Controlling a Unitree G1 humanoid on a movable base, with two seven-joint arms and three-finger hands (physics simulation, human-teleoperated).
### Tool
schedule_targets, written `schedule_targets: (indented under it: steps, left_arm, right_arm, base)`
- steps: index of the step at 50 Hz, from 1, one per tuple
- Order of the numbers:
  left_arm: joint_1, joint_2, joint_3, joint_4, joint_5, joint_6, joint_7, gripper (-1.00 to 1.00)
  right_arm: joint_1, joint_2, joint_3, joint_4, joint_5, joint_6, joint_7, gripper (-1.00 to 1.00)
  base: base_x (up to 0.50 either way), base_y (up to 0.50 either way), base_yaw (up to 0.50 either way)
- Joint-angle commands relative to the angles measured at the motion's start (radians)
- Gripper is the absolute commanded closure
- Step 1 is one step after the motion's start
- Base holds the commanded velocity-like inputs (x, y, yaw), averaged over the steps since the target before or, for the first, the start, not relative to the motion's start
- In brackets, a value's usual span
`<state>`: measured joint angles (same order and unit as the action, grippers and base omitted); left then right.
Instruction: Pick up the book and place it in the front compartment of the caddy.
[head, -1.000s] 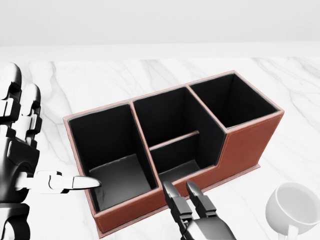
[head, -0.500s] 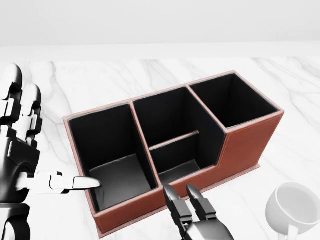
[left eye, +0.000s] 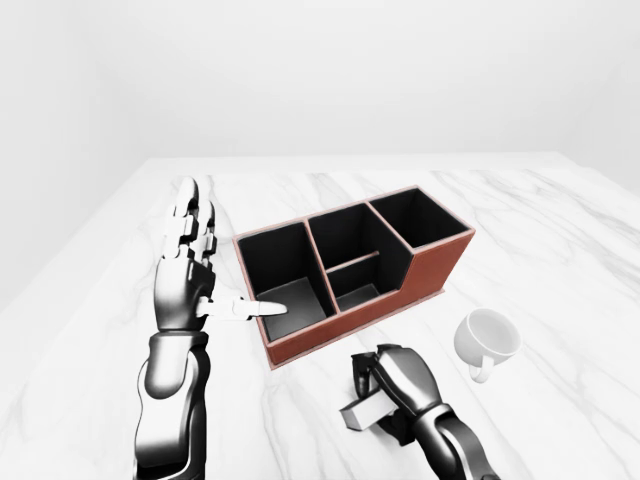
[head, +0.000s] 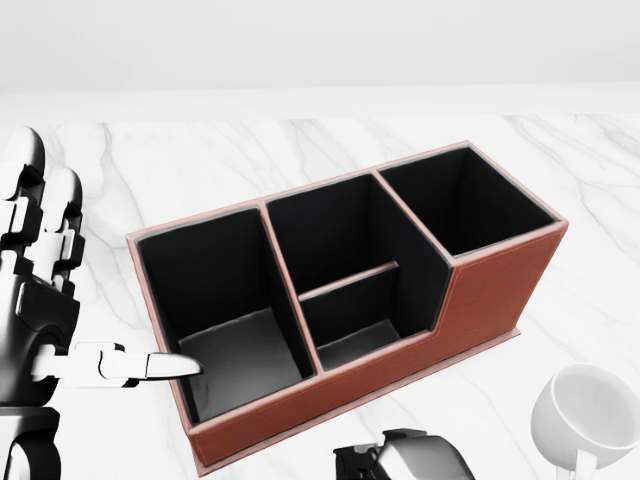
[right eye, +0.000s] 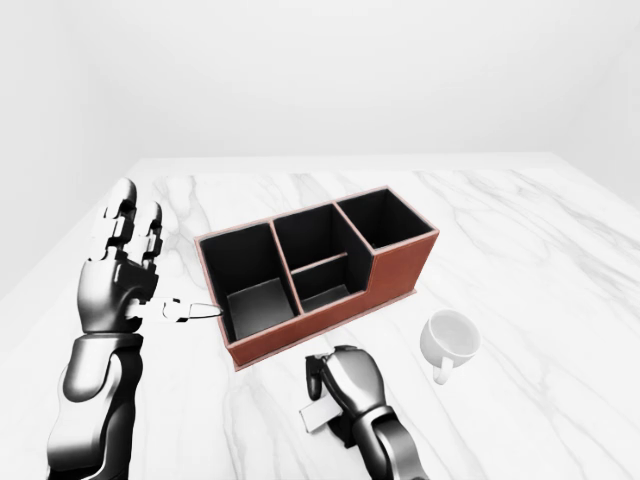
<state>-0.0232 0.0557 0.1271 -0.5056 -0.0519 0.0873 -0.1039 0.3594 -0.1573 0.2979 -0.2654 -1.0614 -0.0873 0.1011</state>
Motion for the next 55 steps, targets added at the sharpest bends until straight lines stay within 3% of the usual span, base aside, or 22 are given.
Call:
schedule_targets:
  steps: [1,55]
  left_arm:
    - [-0.002,0.000,0.000,0.007,0.001,0.000,0.000,-1.00]
    - [-0.008,0.004,0.007,0.018,-0.001,0.000,0.004,-1.00]
  right_arm:
    - [0.002,0.009,0.004,-0.005,0.009,0.000,0.015,1.00]
    - [-0.105,0.077,-0.119,-0.293,0.038,0.000,0.296,1.00]
  base:
    - [0.00,0.00,0.00]
    - [0.00,0.00,0.00]
